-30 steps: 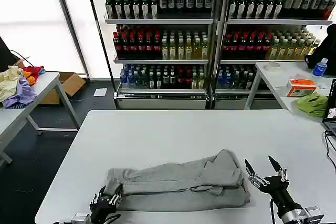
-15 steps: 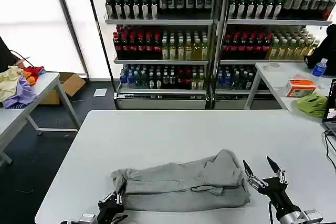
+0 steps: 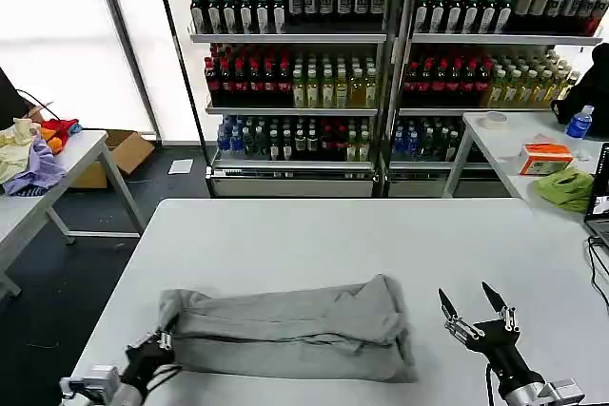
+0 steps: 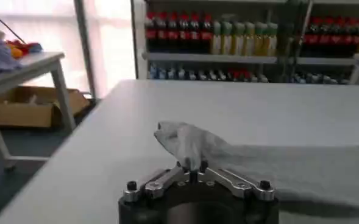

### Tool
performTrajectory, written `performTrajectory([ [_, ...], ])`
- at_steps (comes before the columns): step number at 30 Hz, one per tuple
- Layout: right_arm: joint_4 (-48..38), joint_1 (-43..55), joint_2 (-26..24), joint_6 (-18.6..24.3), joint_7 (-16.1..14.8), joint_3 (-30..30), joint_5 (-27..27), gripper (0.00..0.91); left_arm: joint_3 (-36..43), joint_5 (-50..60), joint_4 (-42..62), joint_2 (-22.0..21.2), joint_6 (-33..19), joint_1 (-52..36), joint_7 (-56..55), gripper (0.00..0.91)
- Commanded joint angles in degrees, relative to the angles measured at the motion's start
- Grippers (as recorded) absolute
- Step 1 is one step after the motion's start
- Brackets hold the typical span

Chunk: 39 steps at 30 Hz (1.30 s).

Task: Fold and organize the clothes.

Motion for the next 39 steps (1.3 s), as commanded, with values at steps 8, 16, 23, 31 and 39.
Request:
performTrajectory([
  [8, 0.8, -1.49, 0.29, 1.08, -0.17, -0.49, 0.04, 0.907, -15.32, -10.02, -4.83, 6.36, 0.94, 0.28, -1.94, 0.01],
  [16, 1.58, -2.83, 2.83, 1.2, -0.11, -2.4, -0.69, 0.907, 1.9, -12.74, -16.81, 1.42, 0.15, 2.04, -10.03, 0.01],
  [23, 2.46, -4.58, 4.24, 2.51, -0.35, -3.86, -2.76, 0.907, 9.96, -14.87, -16.43, 4.44, 0.03, -0.85, -13.33, 0.01],
  [31, 3.19, -4.66, 6.09, 3.02, -0.37, -4.06, -2.79, 0.907, 19.58, -17.57, -14.47, 4.81, 1.69, -3.97, -15.72, 0.01],
  [39, 3.37, -4.79, 7.18, 3.2, -0.68, -4.87, -3.7, 0.907, 28.95, -17.03, -10.61, 1.19, 1.54, -10.68, -17.87, 0.01],
])
